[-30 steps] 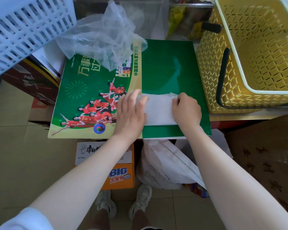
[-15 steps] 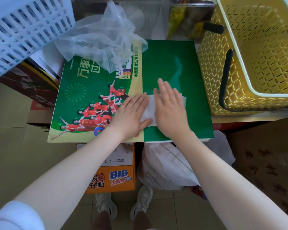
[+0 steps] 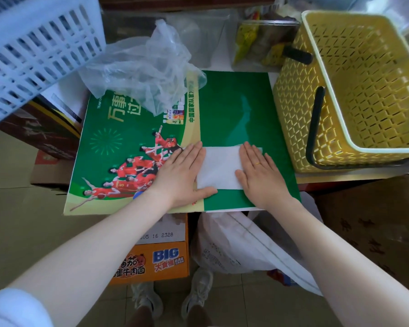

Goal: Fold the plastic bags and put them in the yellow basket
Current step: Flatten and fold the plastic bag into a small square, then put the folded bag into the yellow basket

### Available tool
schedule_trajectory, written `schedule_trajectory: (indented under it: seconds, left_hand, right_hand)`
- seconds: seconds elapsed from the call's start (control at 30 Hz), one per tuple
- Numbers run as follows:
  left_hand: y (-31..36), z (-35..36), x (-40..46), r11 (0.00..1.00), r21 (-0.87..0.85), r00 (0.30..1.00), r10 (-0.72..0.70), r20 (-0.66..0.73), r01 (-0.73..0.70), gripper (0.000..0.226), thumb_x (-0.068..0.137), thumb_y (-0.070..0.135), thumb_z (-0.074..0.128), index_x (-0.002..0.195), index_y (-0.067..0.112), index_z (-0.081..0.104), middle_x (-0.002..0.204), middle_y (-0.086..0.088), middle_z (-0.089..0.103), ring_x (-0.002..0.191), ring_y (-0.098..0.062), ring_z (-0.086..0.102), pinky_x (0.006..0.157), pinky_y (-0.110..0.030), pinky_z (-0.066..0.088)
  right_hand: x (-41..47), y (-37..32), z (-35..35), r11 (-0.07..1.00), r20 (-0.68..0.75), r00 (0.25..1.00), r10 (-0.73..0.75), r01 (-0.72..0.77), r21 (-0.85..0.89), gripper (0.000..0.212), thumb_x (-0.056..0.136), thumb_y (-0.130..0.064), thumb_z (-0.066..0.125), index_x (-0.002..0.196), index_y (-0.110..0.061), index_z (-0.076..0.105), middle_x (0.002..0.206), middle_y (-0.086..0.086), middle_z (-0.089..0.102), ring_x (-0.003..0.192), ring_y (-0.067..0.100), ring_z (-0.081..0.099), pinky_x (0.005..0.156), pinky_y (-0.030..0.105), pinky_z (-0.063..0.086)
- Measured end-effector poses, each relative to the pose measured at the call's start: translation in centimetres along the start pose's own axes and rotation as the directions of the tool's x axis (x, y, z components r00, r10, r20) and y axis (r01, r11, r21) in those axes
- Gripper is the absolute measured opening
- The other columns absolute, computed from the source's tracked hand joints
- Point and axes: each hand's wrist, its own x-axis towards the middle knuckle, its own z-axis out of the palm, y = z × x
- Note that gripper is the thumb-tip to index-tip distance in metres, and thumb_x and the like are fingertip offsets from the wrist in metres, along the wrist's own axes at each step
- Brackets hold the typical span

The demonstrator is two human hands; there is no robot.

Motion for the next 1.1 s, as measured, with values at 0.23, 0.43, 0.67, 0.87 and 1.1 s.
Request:
schedule_trajectory:
  seconds: [0.23, 0.43, 0.67, 0.87, 1.1]
  left_hand:
    - [0.4, -1.9, 0.7, 0.931, 0.145, 0.929, 0.352, -0.116, -0.335, 0.084, 0.071, 0.06, 0.062, 0.138, 0.014, 0.041, 0.145, -0.017, 0.037, 0.131, -0.03, 0.04, 0.106, -0.046, 0.032]
    - [-2.3, -1.0, 1.1, 0.847, 0.063, 0.822, 0.527, -0.216, -0.527, 0.054, 0.064, 0.031, 0.082, 0.106, 0.001, 0.066, 0.11, -0.015, 0.067, 0.095, -0.027, 0.067, 0.075, -0.038, 0.056]
    - [-1.0, -2.1, 0.3, 0.887, -0.193, 0.856, 0.317, -0.408, -0.42, 0.031, 0.082, 0.025, 0.045, 0.086, 0.009, 0.072, 0.081, -0.004, 0.072, 0.07, -0.021, 0.069, 0.056, -0.033, 0.057]
    - [3.1, -9.7, -0.3, 0.787, -0.505, 0.791, -0.038, -0.611, -0.353, 0.028, 0.088, 0.035, 0.047, 0.089, 0.011, 0.06, 0.063, 0.003, 0.05, 0.06, -0.009, 0.043, 0.053, -0.024, 0.034]
    - [6.7, -17.4, 1.8, 0.726, -0.59, 0.776, -0.124, -0.618, -0.354, 0.011, 0.091, 0.012, 0.052, 0.099, 0.015, 0.058, 0.092, 0.015, 0.049, 0.076, -0.001, 0.048, 0.069, -0.009, 0.037]
  right_hand:
    - [0.0, 0.4, -1.1, 0.999, 0.101, 0.995, -0.021, 0.017, 0.038, 0.063, 0.1, -0.039, 0.02, 0.148, -0.01, -0.008, 0.158, 0.006, -0.011, 0.145, 0.018, -0.007, 0.116, 0.032, -0.002]
    - [0.0, 0.3, -1.1, 0.999, 0.005, 1.0, 0.021, -0.021, -0.042, 0.062, 0.1, -0.037, 0.023, 0.149, -0.006, 0.0, 0.158, 0.01, 0.0, 0.146, 0.022, 0.004, 0.117, 0.034, 0.003]
    - [-2.3, -1.3, -2.1, 0.972, -0.148, 0.981, -0.129, 0.154, 0.176, 0.061, 0.088, -0.049, 0.03, 0.118, -0.005, 0.059, 0.127, 0.014, 0.058, 0.115, 0.032, 0.054, 0.1, 0.041, 0.039]
    - [-5.9, -2.5, -7.0, 0.977, -0.543, 0.839, 0.033, 0.086, 0.194, 0.028, 0.088, -0.029, 0.047, 0.067, -0.01, 0.048, 0.049, -0.001, 0.046, 0.04, 0.024, 0.044, 0.044, 0.024, 0.023]
    - [-7.3, 4.5, -16.8, 0.683, -0.55, 0.645, 0.531, 0.057, 0.728, 0.015, 0.095, -0.021, 0.05, 0.084, -0.011, 0.049, 0.066, -0.005, 0.05, 0.057, 0.013, 0.044, 0.051, 0.026, 0.034]
